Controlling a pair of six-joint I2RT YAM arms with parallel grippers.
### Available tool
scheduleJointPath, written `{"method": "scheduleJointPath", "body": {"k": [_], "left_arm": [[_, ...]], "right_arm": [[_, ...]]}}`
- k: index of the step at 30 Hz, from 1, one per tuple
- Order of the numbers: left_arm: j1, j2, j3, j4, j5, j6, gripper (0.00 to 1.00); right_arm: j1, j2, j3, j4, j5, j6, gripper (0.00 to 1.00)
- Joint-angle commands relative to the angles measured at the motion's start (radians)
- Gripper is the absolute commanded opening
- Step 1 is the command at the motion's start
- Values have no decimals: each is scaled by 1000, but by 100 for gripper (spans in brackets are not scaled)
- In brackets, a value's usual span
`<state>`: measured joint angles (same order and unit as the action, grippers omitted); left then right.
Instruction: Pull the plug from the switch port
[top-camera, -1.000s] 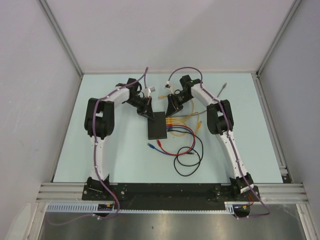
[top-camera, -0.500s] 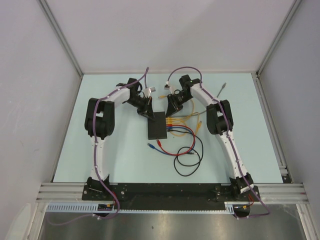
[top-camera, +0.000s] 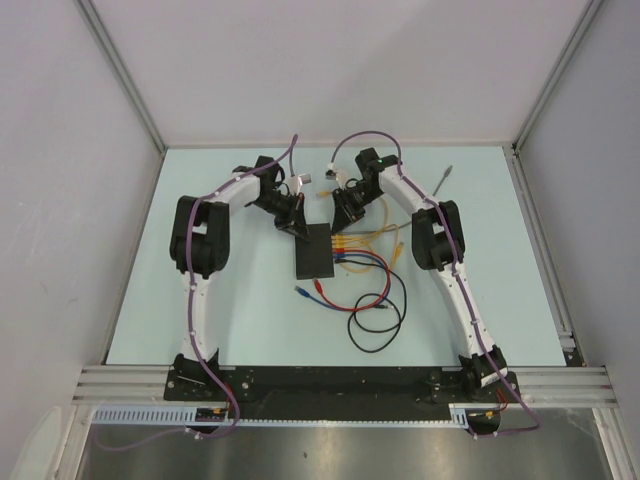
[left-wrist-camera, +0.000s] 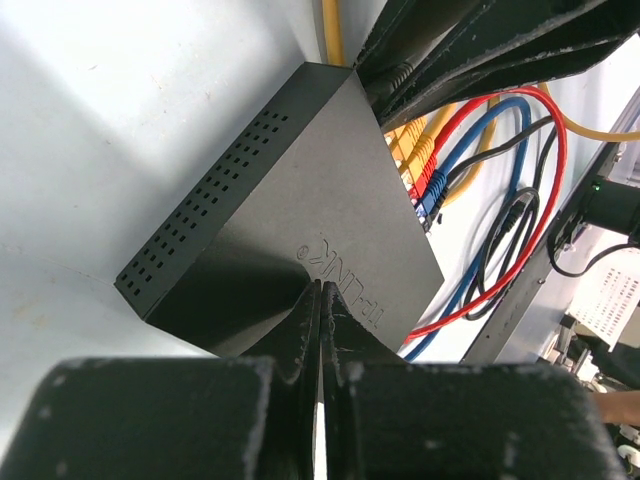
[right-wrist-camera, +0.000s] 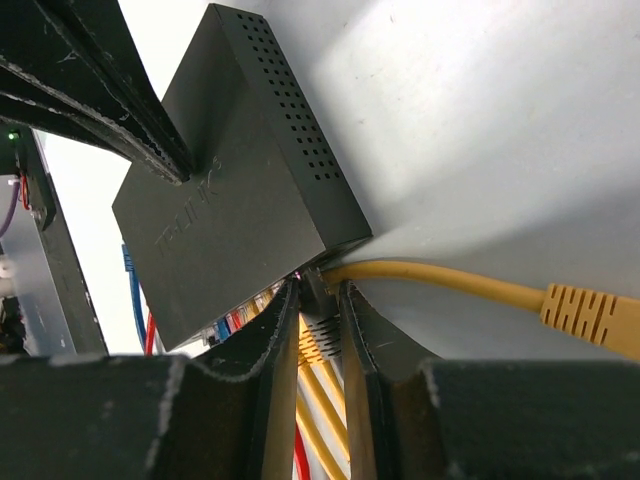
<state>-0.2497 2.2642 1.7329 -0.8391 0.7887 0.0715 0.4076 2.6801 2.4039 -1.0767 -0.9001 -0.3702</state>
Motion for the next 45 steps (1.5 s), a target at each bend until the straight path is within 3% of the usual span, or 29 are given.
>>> {"method": "scheduleJointPath", "body": {"k": [1,12,20,31,40,45], "left_arm": [[-16,66,-15,12,-158,60,0],[-20,69,-15,14,-152,59,0],[-25,66,-19,14,-148,62,0],[-31,69,-21,5,-147,68,0],[-31,67,-18,3,-151,68,0],[-34,67,-16,2,-152,71,0]], "right_arm": [[30,64,-20,-137,107,-84,2],[23,78,37,-138,125,-134,0],[17,4,-158,-154,81,-136,0],[-7,55,17,-127,136,-104,0],[-30,6,-120,-169,118,-170,0],[-30,14,-79,-180,139,-168,0]]}}
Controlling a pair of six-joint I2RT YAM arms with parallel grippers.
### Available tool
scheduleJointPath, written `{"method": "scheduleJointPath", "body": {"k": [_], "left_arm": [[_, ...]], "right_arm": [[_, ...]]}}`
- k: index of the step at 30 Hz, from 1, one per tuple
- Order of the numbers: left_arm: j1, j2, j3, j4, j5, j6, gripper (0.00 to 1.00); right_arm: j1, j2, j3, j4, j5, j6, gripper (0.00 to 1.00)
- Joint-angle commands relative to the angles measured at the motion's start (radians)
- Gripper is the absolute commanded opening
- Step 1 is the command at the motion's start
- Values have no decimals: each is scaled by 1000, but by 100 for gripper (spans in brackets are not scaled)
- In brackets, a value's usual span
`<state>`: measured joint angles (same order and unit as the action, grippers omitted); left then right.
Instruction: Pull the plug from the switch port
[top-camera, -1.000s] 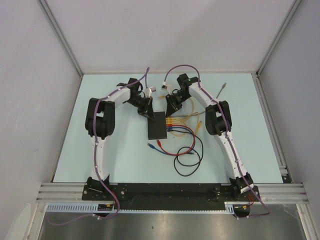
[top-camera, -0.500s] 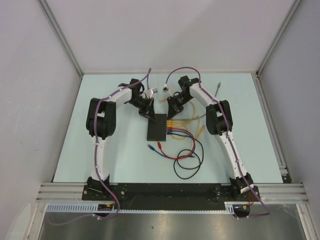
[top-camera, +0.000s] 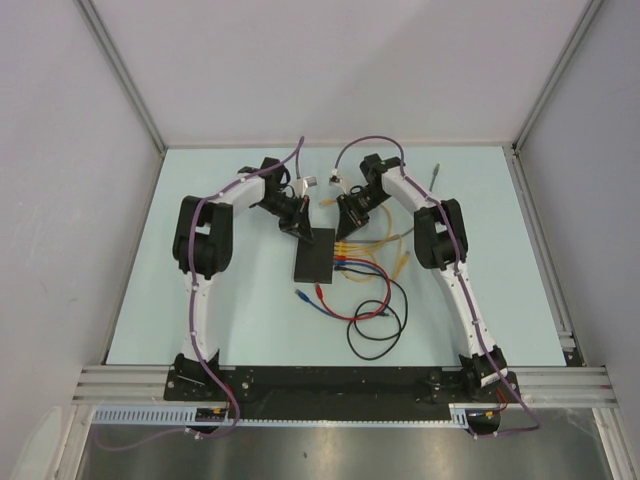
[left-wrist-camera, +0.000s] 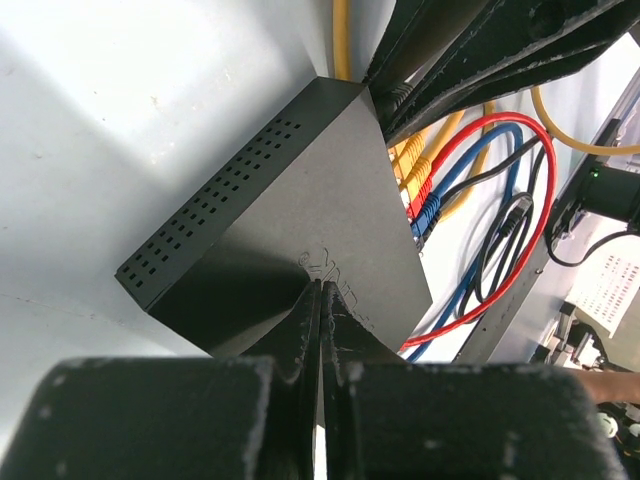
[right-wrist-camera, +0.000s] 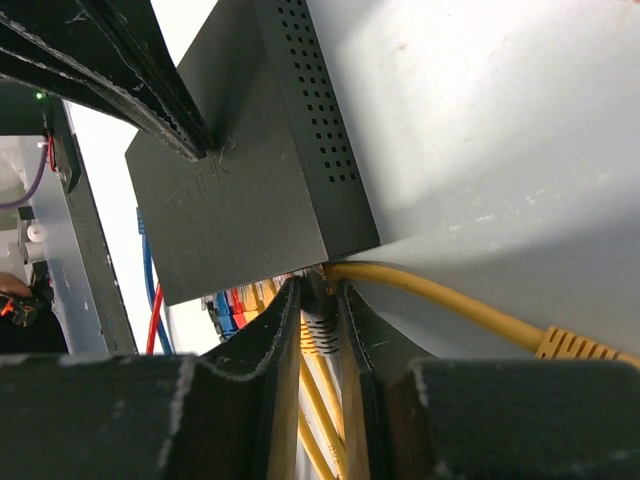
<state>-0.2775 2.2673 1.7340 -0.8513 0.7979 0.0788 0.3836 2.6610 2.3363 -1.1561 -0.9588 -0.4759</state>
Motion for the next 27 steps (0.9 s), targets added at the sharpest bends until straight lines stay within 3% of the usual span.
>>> {"method": "scheduleJointPath", "body": {"k": [1,8,19,27], "left_arm": [[-6,64,-19,12,-163,62,0],[-6,64,-14,9,-155,67,0],[-6,48,-8,9,-137,67,0],[-6,67,16,-11,-123,65,0]], "right_arm": [[-5,51,10,-103,207,-55,0],[-3,80,84,-97,368,-45,0],[-80,-101,8,-94,212,-33,0],[-100,-190,-9,45,310,-4,0]]}}
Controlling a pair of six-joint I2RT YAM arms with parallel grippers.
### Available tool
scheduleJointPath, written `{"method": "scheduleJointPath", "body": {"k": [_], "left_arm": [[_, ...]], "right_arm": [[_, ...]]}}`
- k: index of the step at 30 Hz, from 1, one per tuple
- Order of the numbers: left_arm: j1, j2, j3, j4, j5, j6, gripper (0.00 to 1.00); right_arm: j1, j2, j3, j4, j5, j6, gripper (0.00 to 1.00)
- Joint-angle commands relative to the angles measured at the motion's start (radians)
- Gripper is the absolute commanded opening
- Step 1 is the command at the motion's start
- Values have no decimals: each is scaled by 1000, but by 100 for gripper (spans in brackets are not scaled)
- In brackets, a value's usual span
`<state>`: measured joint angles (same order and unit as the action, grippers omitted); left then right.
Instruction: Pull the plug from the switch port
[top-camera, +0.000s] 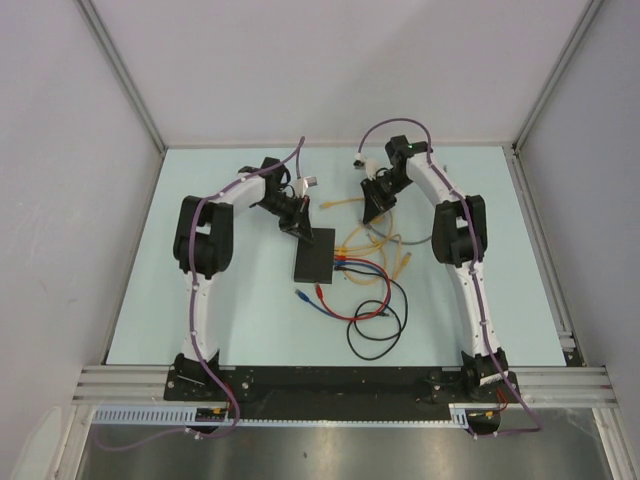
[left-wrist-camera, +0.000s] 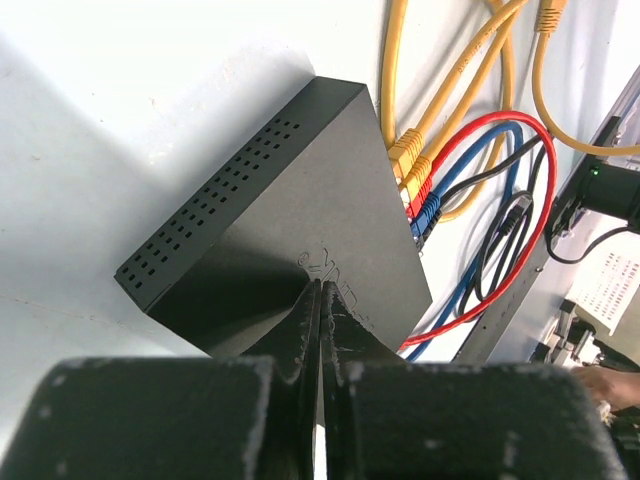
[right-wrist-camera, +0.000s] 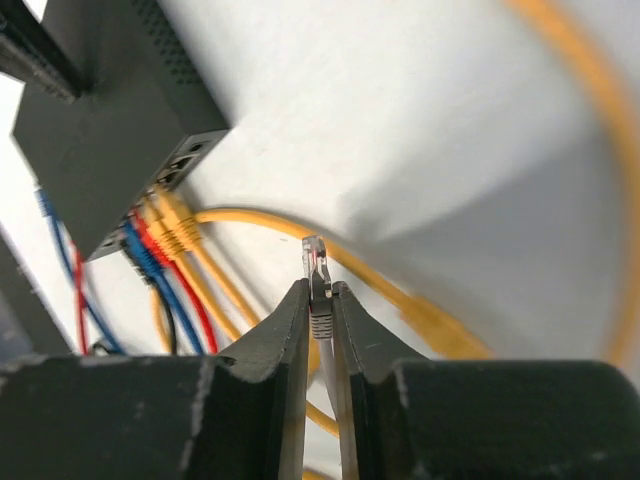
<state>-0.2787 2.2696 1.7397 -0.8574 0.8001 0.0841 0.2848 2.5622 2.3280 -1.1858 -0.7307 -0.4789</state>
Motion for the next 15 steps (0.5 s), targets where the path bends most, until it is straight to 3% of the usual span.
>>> {"method": "scheduleJointPath", "body": {"k": [1,6,12,15], "left_arm": [[-5,67,15,-9,-121,60,0],[-4,58,12,-11,-116,65,0],[-4,51,11,-22,-108,69,0],[-4,44,12,-22,-107,71,0]], "right_arm": [[-1,-82,-1,78,99,12,0],[5,-79,-33,109,177,43,0],[-1,-160,-114,248,471,115,0],[-16,-184,-117,272,487,122,0]]}}
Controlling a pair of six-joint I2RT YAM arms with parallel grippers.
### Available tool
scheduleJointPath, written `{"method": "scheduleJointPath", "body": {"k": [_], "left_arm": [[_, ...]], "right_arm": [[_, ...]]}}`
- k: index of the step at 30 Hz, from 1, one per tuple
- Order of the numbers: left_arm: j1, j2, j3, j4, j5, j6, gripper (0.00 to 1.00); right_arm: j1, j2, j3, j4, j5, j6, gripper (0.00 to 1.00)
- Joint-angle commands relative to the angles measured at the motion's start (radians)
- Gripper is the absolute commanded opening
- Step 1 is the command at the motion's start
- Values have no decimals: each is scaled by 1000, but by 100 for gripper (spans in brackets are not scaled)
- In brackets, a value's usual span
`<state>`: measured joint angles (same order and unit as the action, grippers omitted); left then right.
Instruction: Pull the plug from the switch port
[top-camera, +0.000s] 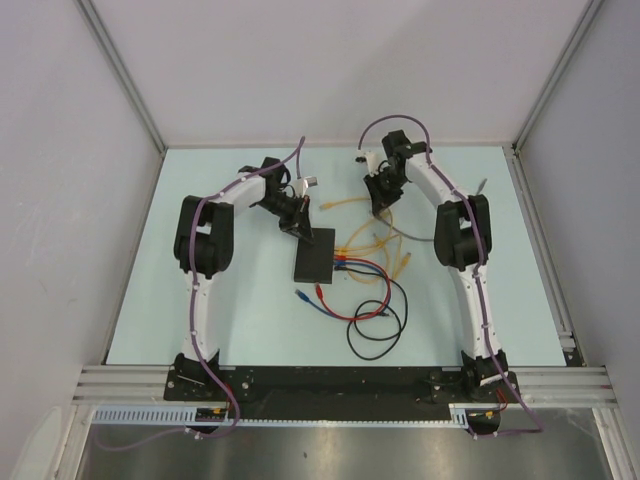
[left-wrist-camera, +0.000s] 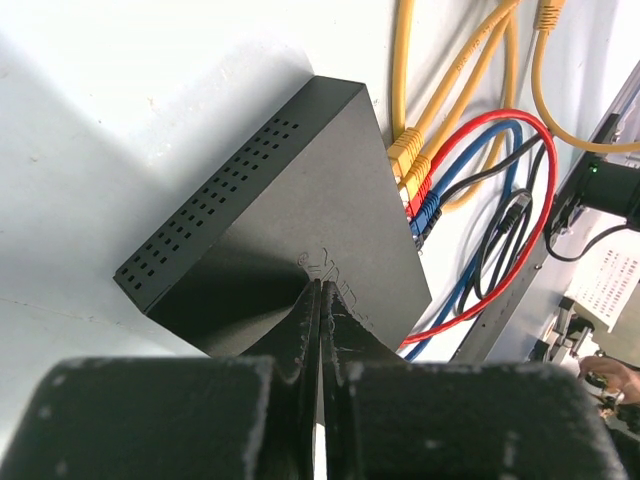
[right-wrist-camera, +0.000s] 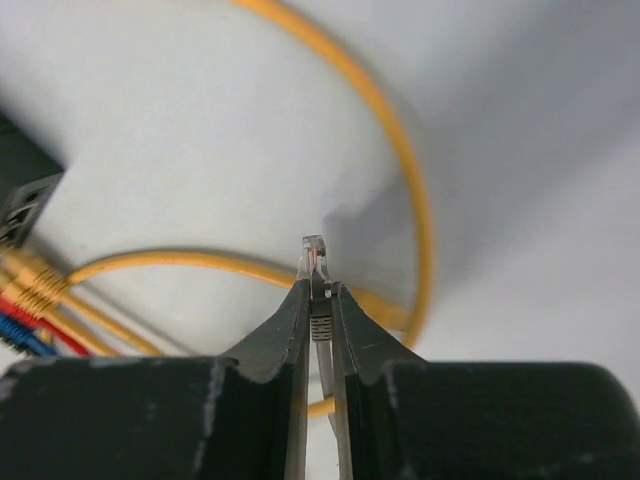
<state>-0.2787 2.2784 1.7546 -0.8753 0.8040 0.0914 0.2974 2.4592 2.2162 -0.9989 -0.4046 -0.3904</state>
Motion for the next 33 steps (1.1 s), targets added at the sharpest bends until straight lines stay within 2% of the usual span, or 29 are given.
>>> {"method": "scheduleJointPath", "body": {"k": [1,3,4,5,6,8,9,12,16,19,26,29,30,33], "left_arm": [[-4,27,-3,-1,-111,64,0],[-4,23,-1,-4,-106,64,0],[-4,21,2,-4,-106,64,0],[-4,18,2,-7,-104,64,0],[-4,16,5,-7,-103,64,0],[-4,12,9,-8,-100,65,0],[-4,15,11,-8,-100,64,0],[-4,18,17,-11,-97,65,0],[-4,23,31,-17,-95,64,0],[-4,30,42,-21,-91,65,0],[-1,30,45,-25,-94,67,0],[3,26,40,-25,-94,67,0],[3,26,40,-25,-92,67,0],[3,29,40,-22,-91,64,0]], "right_arm": [[-38,-85,-4,88,152,38,8],[-49,-100,-1,82,107,54,23],[-59,-108,-3,74,93,58,33],[-64,-115,-4,68,83,56,39],[-67,-137,-10,65,82,47,52],[-78,-164,-55,57,86,21,57],[-83,-199,-78,57,85,-20,64],[-98,-259,-191,77,102,-92,66],[-72,-312,-274,20,162,-315,64],[-52,-296,-303,-21,196,-399,61],[-9,-198,-276,-21,269,-416,59],[3,-163,-239,-40,314,-432,49],[6,-160,-236,-59,323,-456,36],[-4,-161,-237,-99,378,-511,12]]}}
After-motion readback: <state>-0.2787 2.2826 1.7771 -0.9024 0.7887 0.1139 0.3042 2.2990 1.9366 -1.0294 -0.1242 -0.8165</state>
